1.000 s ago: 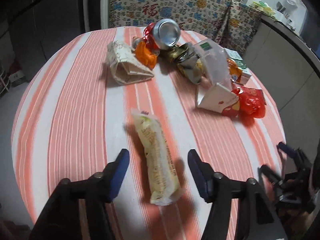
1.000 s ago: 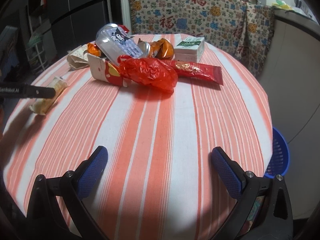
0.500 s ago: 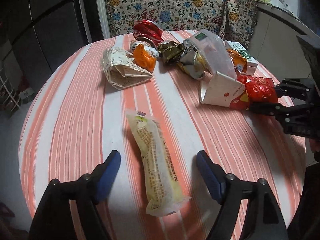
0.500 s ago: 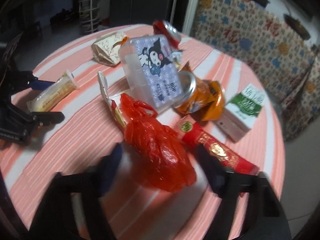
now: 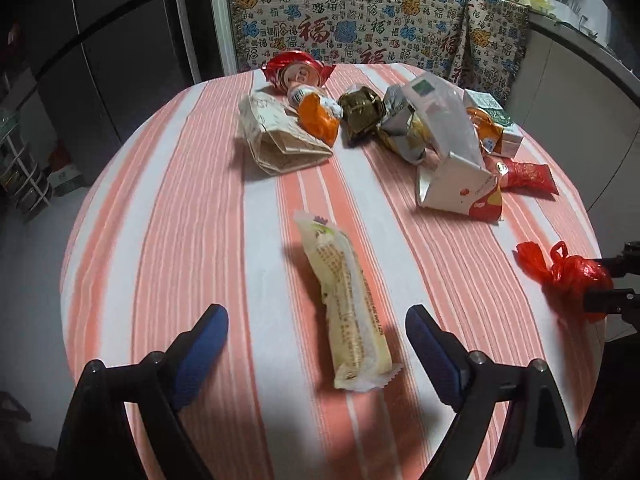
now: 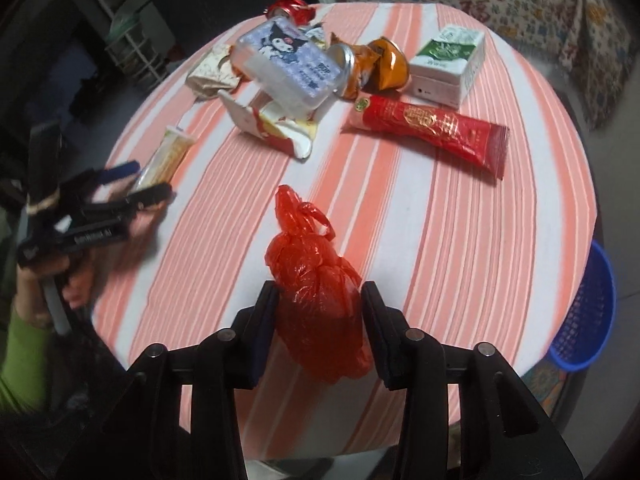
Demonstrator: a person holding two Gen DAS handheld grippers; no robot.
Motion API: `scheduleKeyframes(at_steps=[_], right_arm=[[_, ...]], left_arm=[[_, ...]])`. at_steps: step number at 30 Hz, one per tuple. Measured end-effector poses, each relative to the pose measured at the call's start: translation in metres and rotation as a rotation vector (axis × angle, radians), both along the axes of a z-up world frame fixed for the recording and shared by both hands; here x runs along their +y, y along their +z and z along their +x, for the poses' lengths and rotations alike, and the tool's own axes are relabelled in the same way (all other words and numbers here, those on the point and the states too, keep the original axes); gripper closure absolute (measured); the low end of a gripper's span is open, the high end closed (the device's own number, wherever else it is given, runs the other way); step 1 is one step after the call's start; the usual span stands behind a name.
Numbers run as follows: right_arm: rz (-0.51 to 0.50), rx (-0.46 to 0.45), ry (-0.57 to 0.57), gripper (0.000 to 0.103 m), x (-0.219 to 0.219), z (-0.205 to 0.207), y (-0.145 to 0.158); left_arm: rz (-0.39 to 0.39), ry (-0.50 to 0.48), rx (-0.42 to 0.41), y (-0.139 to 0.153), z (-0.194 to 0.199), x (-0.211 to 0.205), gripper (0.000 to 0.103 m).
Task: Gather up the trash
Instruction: 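Grasp the cream snack wrapper with the left tool while the right tool grasps the red plastic bag, then carry both items over the blue wastebasket and open both tools to drop them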
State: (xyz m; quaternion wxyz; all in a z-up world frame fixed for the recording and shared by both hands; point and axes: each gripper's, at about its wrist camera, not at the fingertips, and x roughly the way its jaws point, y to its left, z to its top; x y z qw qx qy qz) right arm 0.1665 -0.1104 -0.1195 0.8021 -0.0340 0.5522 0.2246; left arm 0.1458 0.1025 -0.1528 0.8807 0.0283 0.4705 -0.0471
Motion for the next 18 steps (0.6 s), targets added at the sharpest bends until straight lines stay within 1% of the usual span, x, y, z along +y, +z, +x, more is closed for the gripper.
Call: scheduleKeyframes(at_steps=[2, 3, 4, 5, 6, 7, 8, 9, 11, 14, 16, 18], right_arm=[[-0.029, -0.013, 0.040, 0.047, 0.006, 0.000, 0.002], [-0.038, -0.016, 0.059, 0.047, 0.008, -0.002, 0.001], [-0.051, -0.017, 0.082, 0.047, 0.012, -0.001, 0.000], [-0.067, -0.019, 0.111, 0.047, 0.016, 0.000, 0.000], [-0.078, -0.021, 0.135, 0.048, 0.020, -0.003, 0.000], [-0.091, -0.024, 0.155, 0.065, 0.023, -0.004, -0.001], [-0.108, -0.032, 0.157, 0.073, 0.024, -0.003, -0.002], [-0.107, -0.039, 0.143, 0.074, 0.021, -0.002, -0.001], [-0.062, -0.058, 0.113, 0.074, 0.012, -0.004, 0.007], [0.022, -0.073, 0.055, 0.074, -0.003, -0.006, 0.017], [0.080, -0.077, 0.008, 0.074, -0.017, -0.006, 0.022], [0.142, -0.076, -0.056, 0.074, -0.039, -0.004, 0.027]], left_arm=[[0.000, -0.005, 0.004, 0.002, 0.002, 0.004, 0.012], [0.001, -0.005, 0.009, 0.002, 0.003, 0.005, 0.017], [0.000, -0.007, 0.014, 0.002, 0.004, 0.006, 0.026], [-0.002, -0.013, 0.025, 0.001, 0.005, 0.006, 0.031], [-0.009, -0.020, 0.035, 0.000, 0.006, 0.007, 0.046], [-0.016, -0.025, 0.041, 0.000, 0.005, 0.007, 0.066], [-0.030, -0.032, 0.044, -0.001, 0.005, 0.007, 0.076], [-0.037, -0.035, 0.041, 0.001, 0.002, 0.007, 0.083], [-0.035, -0.033, 0.028, 0.003, -0.002, 0.006, 0.084], [-0.083, -0.045, 0.019, 0.008, -0.008, 0.002, 0.084], [-0.103, -0.068, 0.001, 0.017, -0.013, -0.012, 0.084], [-0.135, -0.102, -0.013, 0.027, -0.016, -0.029, 0.084]])
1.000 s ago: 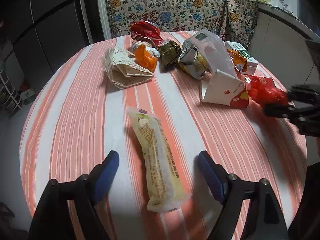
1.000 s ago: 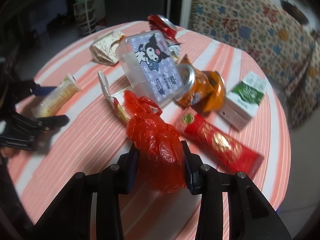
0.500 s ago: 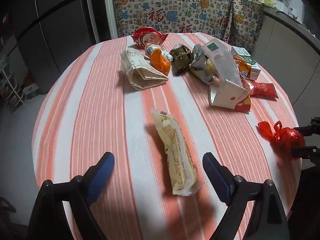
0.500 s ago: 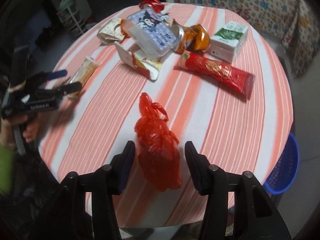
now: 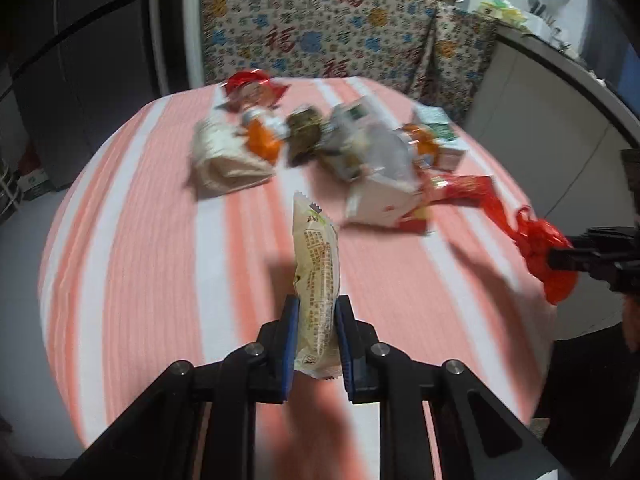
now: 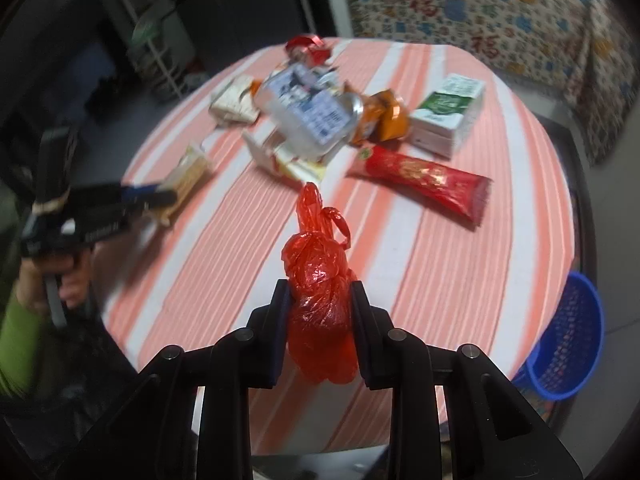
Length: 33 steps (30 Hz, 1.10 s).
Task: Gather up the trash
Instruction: 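Carry both items over the blue wastebasket and open both tools to drop them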
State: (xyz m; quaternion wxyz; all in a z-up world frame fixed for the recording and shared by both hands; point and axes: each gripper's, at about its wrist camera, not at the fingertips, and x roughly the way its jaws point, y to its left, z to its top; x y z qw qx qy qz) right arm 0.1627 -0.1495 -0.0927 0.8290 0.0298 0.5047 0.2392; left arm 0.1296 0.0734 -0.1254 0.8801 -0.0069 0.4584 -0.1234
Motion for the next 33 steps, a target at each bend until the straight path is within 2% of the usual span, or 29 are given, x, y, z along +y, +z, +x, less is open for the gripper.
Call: scheduleKeyframes(at_steps=[3, 6, 9, 13, 18, 24, 28, 33], right_arm=[[0.040, -0.022, -0.111, 0.074, -0.041, 0.007, 0.010], [0.060, -0.028, -0.254, 0.074, -0.102, 0.012, 0.018], [0.009, -0.049, -0.399, 0.074, -0.164, 0.013, 0.023], [-0.032, -0.027, -0.561, 0.074, -0.233, 0.020, 0.015], [-0.042, 0.000, -0.689, 0.074, -0.302, 0.031, -0.003], [-0.040, 0.017, -0.753, 0.074, -0.354, 0.051, -0.035], [-0.026, 0.028, -0.784, 0.074, -0.371, 0.053, -0.059], [0.044, 0.058, -0.819, 0.073, -0.395, 0.053, -0.085]], left_arm=[[-0.055, -0.075, -0.020, 0.019, 0.000, -0.041, 0.084], [-0.106, -0.175, -0.025, 0.035, 0.008, -0.096, 0.084], [-0.140, -0.272, -0.010, 0.042, 0.024, -0.163, 0.084], [-0.181, -0.365, 0.036, 0.039, 0.049, -0.254, 0.084], [-0.185, -0.438, 0.078, 0.016, 0.086, -0.366, 0.084], [-0.189, -0.490, 0.135, -0.029, 0.121, -0.451, 0.084], [-0.159, -0.501, 0.168, -0.060, 0.136, -0.480, 0.084], [-0.125, -0.519, 0.194, -0.102, 0.155, -0.503, 0.083]])
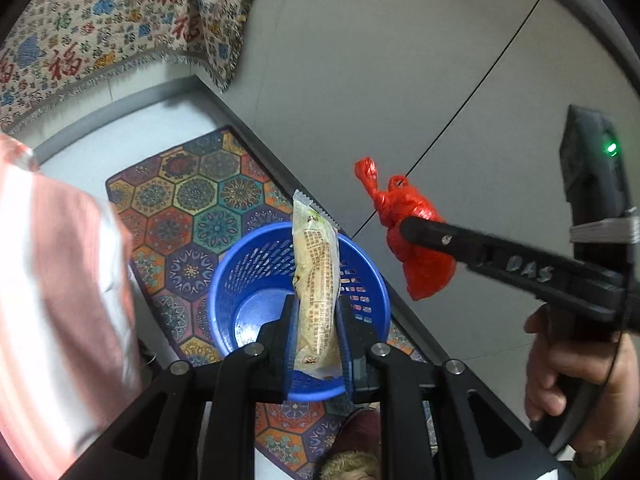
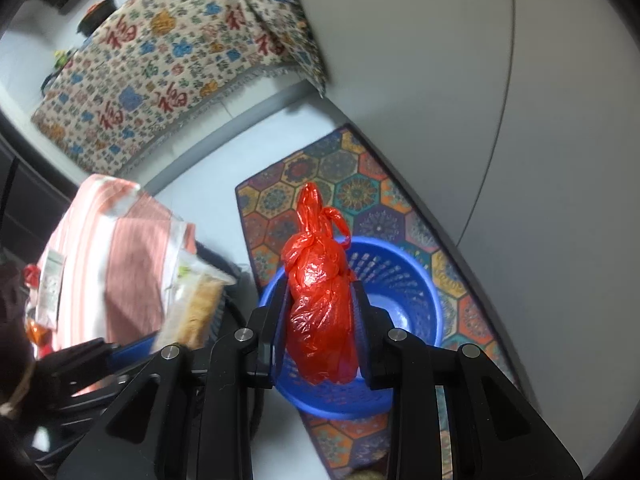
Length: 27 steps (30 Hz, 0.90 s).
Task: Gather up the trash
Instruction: 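Carry both items over the blue wastebasket and open both tools to drop them, then return both tools to the table above the remaining trash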
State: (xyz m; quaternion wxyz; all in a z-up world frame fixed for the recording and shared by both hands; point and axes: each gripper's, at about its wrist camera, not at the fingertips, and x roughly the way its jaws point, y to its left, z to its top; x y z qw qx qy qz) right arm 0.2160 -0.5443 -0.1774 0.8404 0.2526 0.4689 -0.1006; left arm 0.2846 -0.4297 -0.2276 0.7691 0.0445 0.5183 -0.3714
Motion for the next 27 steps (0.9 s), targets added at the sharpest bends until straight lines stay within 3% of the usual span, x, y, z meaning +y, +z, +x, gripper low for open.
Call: scheduleKeyframes(at_steps=[2, 4, 8, 14, 17, 18, 20, 23, 27], right_arm=[[-0.001, -0.003, -0.019, 0.064, -0.003, 0.000, -0.001], [-0.002, -0.020, -0.039, 0.047, -0.007, 0.000, 0.000], [-0.038, -0.058, -0.067, 0.043, -0.010, -0.006, 0.010], [-0.223, -0.147, -0.091, 0.033, 0.007, -0.016, 0.053], [-0.313, -0.223, -0.103, 0.024, 0.028, -0.026, 0.081], [-0.335, -0.245, -0.103, 0.024, 0.035, -0.028, 0.089], [-0.375, -0.291, -0.084, 0.023, 0.054, -0.034, 0.105], [-0.425, -0.339, -0.036, 0.019, 0.093, -0.040, 0.122], [-0.413, -0.353, 0.067, 0.019, 0.167, -0.045, 0.120]], left_arm=[[-0.001, -0.012, 0.008, -0.011, 0.006, -0.006, 0.078], [0.022, -0.001, 0.019, -0.022, 0.011, -0.013, 0.058], [-0.012, 0.029, -0.016, -0.008, 0.002, -0.001, 0.058], [-0.023, 0.059, -0.144, 0.047, -0.026, 0.035, 0.052], [-0.080, 0.075, -0.169, 0.081, -0.049, 0.075, 0.045], [-0.101, 0.088, -0.174, 0.090, -0.059, 0.094, 0.039], [-0.112, 0.114, -0.196, 0.103, -0.078, 0.130, 0.037], [-0.048, 0.153, -0.234, 0.107, -0.111, 0.193, 0.037], [0.068, 0.233, -0.277, 0.094, -0.141, 0.275, 0.037]])
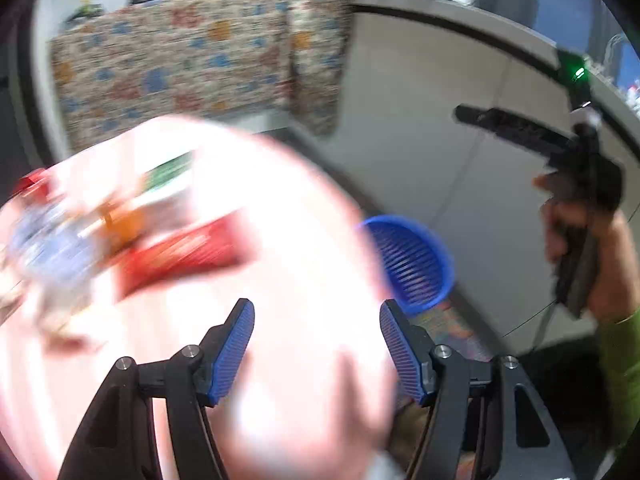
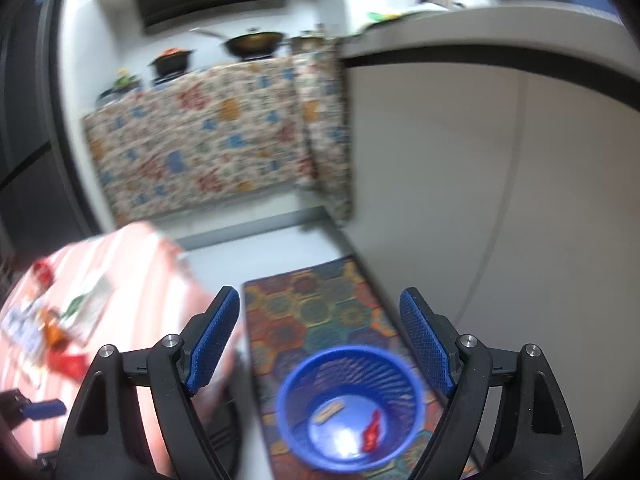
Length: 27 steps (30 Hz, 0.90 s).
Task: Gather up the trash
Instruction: 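Return both tools to the table above the remaining trash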
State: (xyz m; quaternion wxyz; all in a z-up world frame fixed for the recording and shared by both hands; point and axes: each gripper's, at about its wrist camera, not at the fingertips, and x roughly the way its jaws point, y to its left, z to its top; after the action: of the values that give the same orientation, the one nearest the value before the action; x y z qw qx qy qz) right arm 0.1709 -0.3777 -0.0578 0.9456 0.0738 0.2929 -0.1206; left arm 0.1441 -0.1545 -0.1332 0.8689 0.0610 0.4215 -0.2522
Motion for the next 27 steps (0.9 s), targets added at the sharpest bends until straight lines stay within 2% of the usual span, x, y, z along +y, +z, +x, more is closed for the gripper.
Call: scheduleKeyframes(at_steps=[6, 9, 12, 15, 21, 25, 27], right_arm=[[0.070, 0.083, 0.273, 0.019, 0.146, -0.020, -0.034], [0.073, 0.153, 0.394, 0.019, 0.204, -0.022, -0.056], [0.005, 0.225, 0.471, 0.019, 0.242, -0.017, -0.079], [-0.054, 0.287, 0.503, 0.019, 0.259, -0.012, -0.097], [-0.016, 0.273, 0.469, 0.019, 0.247, -0.009, -0.100], [-0.001, 0.262, 0.479, 0.019, 0.250, -0.007, -0.100], [-0.006, 0.257, 0.487, 0.019, 0.252, -0.007, -0.100]], left_arm=[[0.140, 0.177, -0.029, -0.023, -0.024, 0.119, 0.037], [0.135, 0.257, -0.009, -0.029, -0.021, 0.159, 0.037], [0.107, 0.303, 0.015, -0.035, -0.020, 0.186, 0.037], [0.101, 0.325, 0.021, -0.036, -0.026, 0.192, 0.037], [0.018, 0.357, -0.013, -0.010, -0.011, 0.169, 0.037], [0.005, 0.466, -0.003, 0.002, 0.021, 0.142, 0.037], [0.040, 0.556, -0.015, -0.001, 0.040, 0.131, 0.037]])
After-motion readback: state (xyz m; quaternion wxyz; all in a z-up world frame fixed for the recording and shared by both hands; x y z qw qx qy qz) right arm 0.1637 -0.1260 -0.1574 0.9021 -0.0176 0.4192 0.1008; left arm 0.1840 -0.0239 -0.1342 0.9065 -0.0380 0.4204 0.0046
